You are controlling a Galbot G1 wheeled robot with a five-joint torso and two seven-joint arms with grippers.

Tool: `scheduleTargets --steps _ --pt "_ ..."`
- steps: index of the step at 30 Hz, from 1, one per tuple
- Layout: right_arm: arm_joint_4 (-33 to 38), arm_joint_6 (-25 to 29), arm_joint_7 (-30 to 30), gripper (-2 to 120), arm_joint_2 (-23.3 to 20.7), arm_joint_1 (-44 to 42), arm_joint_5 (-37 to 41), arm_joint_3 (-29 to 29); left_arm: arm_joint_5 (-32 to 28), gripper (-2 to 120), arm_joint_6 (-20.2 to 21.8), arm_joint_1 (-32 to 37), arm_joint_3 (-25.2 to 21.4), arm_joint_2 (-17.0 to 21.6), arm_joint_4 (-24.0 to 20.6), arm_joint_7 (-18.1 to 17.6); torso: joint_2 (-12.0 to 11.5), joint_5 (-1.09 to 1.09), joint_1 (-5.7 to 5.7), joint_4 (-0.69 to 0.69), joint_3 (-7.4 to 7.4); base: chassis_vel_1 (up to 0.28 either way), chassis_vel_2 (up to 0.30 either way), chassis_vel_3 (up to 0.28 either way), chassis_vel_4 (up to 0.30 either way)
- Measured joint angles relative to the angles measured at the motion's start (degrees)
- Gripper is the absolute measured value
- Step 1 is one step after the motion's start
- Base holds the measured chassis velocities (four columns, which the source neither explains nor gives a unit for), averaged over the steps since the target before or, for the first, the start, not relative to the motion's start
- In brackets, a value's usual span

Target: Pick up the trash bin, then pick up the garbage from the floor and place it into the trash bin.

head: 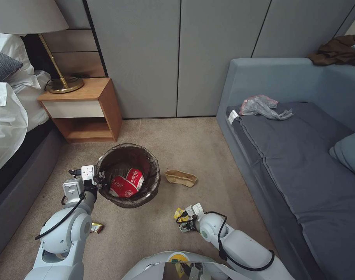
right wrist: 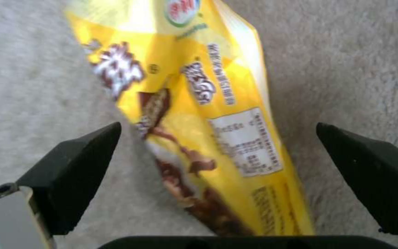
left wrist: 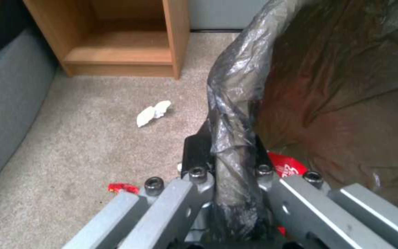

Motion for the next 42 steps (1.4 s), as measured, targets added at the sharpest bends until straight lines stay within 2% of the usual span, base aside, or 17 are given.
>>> scheduleTargets --steps 8,12,14,16,18,23,25,27,32,33,37,42 --pt "-3.0 1.3 -2.1 91 1.4 0.2 -2.2 0.8 -0.2 0 0.0 0.1 -0.3 0.4 0.0 0.0 0.0 -0.08 -0.01 -0.06 -0.02 0.000 0.000 0.000 0.000" --pt "-2.7 1.8 -2.8 90 0.6 -0.2 -2.4 1.0 -0.2 0 0.0 0.0 -0.3 0.6 -0.1 0.0 0.0 0.02 -0.01 0.03 -0.01 0.000 0.000 0.000 0.000" --pt "-2.6 1.8 -2.8 88 0.4 -0.2 -2.4 1.0 -0.2 0 0.0 0.0 -0.2 0.5 -0.1 0.0 0.0 0.01 -0.01 0.02 -0.01 0.000 0.000 0.000 0.000" --pt "-2.4 1.8 -2.7 83 0.3 -0.2 -2.5 1.2 -0.1 0 0.0 -0.1 0.1 0.5 -0.1 0.0 0.0 -0.01 -0.01 -0.03 -0.01 0.000 0.000 0.000 0.000" --pt "-2.3 1.8 -2.7 82 0.3 -0.2 -2.5 1.2 -0.1 0 0.0 -0.1 0.2 0.4 -0.1 0.0 0.0 -0.01 -0.01 -0.03 -0.01 0.000 0.000 0.000 0.000" --pt "-2.3 1.9 -2.7 69 0.3 -0.2 -2.5 1.3 0.0 0 0.1 -0.2 0.2 0.4 -0.1 0.0 0.0 -0.02 -0.01 -0.03 -0.01 0.000 0.000 0.000 0.000" --pt "-2.3 1.9 -2.6 68 0.3 -0.2 -2.5 1.3 0.0 0 0.1 -0.2 0.2 0.5 -0.1 0.0 0.0 -0.02 -0.01 -0.03 -0.01 0.000 0.000 0.000 0.000" --pt "-2.3 1.9 -2.6 58 0.3 -0.1 -2.5 1.2 0.0 0 0.2 -0.2 0.1 0.5 -0.1 -0.1 0.0 -0.03 -0.01 -0.03 -0.01 0.000 0.000 0.000 0.000" --pt "-2.3 1.9 -2.6 53 0.3 -0.1 -2.6 1.2 -0.1 0 0.2 -0.1 0.1 0.6 -0.2 -0.1 0.0 -0.03 -0.01 -0.02 -0.01 0.000 0.000 0.000 0.000" --pt "-2.3 1.9 -2.6 43 0.5 0.1 -2.8 1.1 -0.4 0 0.5 0.0 0.0 0.7 -0.5 -0.5 0.0 0.04 0.00 0.02 0.00 0.000 0.000 0.000 0.000" --pt "-2.2 1.8 -2.6 34 0.5 0.3 -2.7 1.0 -0.7 0 0.8 0.0 -0.1 0.6 -0.8 -1.0 0.0 0.02 0.00 0.01 0.00 0.000 0.000 0.000 0.000" --pt "-0.5 1.4 -2.6 13 0.0 -0.5 -2.3 3.8 -1.3 0 0.9 0.1 -0.3 0.5 -1.6 -1.9 0.0 0.07 0.00 0.03 0.02 0.000 0.000 0.000 0.000"
